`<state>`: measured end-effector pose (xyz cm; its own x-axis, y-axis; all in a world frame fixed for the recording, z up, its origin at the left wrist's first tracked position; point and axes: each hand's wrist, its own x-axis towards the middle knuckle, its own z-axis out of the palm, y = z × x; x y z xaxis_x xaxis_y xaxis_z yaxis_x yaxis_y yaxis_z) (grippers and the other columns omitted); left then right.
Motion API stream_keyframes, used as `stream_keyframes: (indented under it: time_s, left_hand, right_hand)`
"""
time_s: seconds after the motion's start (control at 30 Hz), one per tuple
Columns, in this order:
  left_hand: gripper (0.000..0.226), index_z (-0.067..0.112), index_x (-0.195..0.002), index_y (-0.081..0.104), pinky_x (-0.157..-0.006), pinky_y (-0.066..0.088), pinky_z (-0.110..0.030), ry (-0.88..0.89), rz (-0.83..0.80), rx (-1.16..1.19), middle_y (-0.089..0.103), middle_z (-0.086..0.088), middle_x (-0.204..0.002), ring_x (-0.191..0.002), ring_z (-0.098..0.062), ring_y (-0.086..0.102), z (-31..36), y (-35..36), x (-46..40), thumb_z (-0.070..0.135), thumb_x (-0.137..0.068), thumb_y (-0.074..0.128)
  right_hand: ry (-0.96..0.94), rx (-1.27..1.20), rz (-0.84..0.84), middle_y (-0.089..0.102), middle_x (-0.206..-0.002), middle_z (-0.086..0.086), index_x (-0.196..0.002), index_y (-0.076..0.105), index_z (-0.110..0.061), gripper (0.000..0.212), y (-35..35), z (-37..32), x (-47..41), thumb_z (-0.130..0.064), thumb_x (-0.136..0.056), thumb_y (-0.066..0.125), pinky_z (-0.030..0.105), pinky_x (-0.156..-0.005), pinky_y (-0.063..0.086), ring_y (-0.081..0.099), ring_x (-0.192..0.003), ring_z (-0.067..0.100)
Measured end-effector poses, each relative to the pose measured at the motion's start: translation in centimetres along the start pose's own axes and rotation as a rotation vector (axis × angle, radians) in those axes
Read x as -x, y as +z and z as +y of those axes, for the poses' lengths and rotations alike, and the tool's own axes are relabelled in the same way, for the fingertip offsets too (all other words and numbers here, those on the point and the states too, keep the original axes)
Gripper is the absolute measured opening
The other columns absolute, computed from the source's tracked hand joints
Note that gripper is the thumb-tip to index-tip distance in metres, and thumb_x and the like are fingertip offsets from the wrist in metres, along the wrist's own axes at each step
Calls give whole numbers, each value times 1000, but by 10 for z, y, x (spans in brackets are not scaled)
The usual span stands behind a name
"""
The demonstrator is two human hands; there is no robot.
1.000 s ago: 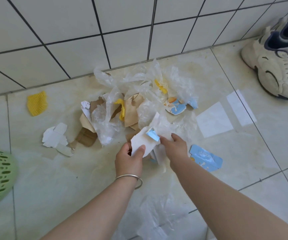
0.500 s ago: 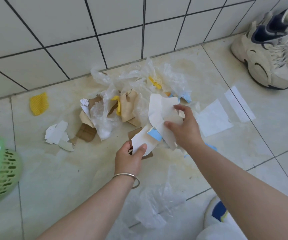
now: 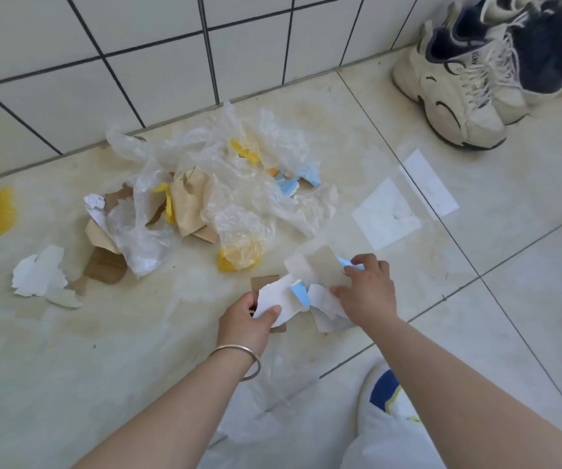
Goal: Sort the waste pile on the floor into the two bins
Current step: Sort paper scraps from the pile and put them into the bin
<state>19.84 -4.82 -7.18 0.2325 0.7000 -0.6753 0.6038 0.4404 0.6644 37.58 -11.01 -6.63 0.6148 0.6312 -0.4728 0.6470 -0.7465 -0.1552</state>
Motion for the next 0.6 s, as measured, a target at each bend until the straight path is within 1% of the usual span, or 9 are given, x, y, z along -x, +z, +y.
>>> stream_keyframes:
  time_s: [0.07,0.13,0.27,0.37,0.47,0.53,0.6]
  left_hand:
    - [18,15,-102,63,-61,40,-21,-8,-15,-35,63,0,-92,-81,-18,57,2,5,-4,18,-85,64]
    - [21,15,-107,63,-70,40,-24,-18,-11,-71,63,1,-94,-83,-19,57,4,10,-8,19,-86,63]
    - [32,15,-119,58,-78,39,-24,-41,10,-114,62,0,-105,-90,-19,54,4,14,-13,21,-88,59]
    - [34,15,-123,55,-79,38,-24,-54,13,-136,63,-5,-116,-91,-20,53,5,12,-15,21,-90,57]
    - [32,13,-121,56,-78,38,-24,-64,36,-147,63,-7,-117,-89,-21,52,5,6,-19,21,-90,57]
    - [32,11,-121,56,-78,38,-24,-67,61,-148,63,-8,-117,-89,-21,51,6,1,-21,20,-90,57]
    - [31,11,-119,56,-77,37,-24,-67,82,-150,63,-8,-116,-88,-21,51,6,-6,-21,20,-90,57]
  right_hand:
    - [-34,53,32,34,-145,-3,-121,62,-19,37,5,5,-3,-31,-86,59,33,-93,41,29,-133,22]
    - [-52,67,20,30,-147,-3,-121,61,-20,36,7,6,-7,-31,-87,59,33,-94,40,28,-135,22]
    - [-47,42,-30,28,-146,-2,-124,58,-21,37,10,3,-15,-29,-89,59,33,-90,42,36,-125,24]
    - [-32,-19,-53,33,-139,3,-127,55,-18,38,13,1,-18,-23,-90,57,31,-88,44,46,-113,26]
    - [-15,-17,-54,42,-130,6,-126,56,-14,35,13,-6,-20,-18,-91,54,29,-81,42,55,-103,27]
    - [1,-3,-50,47,-125,8,-126,55,-16,35,12,-10,-20,-18,-91,52,28,-80,41,54,-105,27]
    - [-9,42,-39,50,-121,8,-130,53,-20,38,12,-11,-20,-20,-91,51,29,-84,40,49,-109,26]
